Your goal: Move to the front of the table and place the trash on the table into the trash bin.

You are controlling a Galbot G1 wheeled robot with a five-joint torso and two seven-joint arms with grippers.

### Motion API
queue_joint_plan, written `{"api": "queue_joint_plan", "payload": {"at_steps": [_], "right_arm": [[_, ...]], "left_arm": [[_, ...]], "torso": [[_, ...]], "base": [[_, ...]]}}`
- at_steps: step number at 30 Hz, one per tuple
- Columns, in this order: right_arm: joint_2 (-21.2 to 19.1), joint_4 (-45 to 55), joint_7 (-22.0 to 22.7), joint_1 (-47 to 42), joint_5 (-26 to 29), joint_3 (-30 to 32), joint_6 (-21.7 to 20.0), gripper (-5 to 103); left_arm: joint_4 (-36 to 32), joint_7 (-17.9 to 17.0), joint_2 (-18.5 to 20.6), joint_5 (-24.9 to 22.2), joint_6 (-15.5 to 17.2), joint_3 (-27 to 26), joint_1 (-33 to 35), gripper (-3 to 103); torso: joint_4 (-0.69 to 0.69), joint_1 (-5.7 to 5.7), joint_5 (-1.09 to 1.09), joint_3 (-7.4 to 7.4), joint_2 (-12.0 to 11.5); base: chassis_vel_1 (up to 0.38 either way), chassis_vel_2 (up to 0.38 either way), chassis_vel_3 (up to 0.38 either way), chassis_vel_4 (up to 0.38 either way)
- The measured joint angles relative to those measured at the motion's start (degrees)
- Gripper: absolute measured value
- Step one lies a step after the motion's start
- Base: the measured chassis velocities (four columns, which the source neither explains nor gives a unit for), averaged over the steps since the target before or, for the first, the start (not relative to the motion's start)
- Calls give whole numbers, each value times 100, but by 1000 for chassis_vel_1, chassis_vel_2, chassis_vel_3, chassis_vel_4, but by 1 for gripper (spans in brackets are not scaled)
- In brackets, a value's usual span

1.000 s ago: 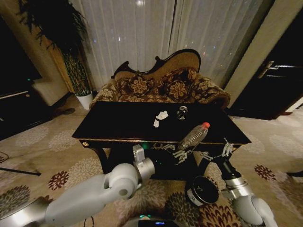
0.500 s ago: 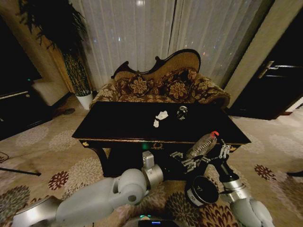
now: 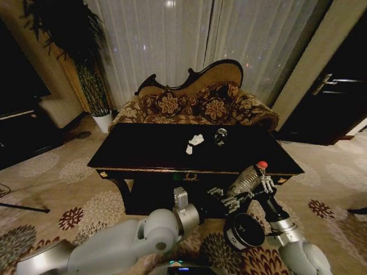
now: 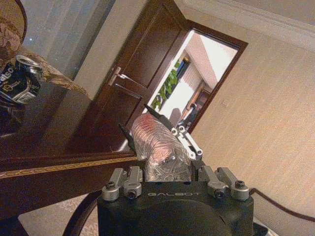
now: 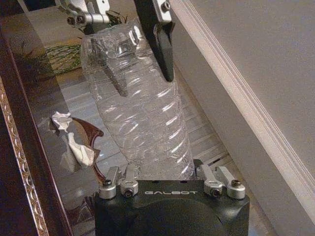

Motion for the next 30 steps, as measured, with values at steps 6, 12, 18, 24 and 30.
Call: {"api": "queue_joint_plan", "payload": {"at_steps": [6, 12, 18, 24, 30], "right_arm": [[4, -6, 4, -1, -15, -10, 21, 36], [11, -3, 5, -37, -14, -15, 25, 32], [58, -98, 39, -72, 52, -26, 13, 27], [46, -176, 40, -68, 63, -26, 12, 27], [45, -376, 51, -70, 211, -115, -54, 27]], "left_arm": [[-65, -30, 46, 11, 57, -130, 74, 44], [-144, -115, 136, 140, 82, -296, 83, 47], [-353, -145, 433, 149, 61, -506, 80, 70], [-631, -66, 764, 292, 70, -733, 188, 91], [-781, 30, 1212, 666, 76, -1705, 759, 100]], "torso": [[0, 0, -1, 0, 0], [0, 0, 0, 0, 0], [0, 0, -1, 0, 0], [0, 0, -1, 0, 0], [-1, 0, 0, 0, 0]], "base": [[0, 0, 0, 0], [0, 0, 0, 0], [0, 0, 0, 0], [0, 0, 0, 0], [0, 0, 0, 0]]}}
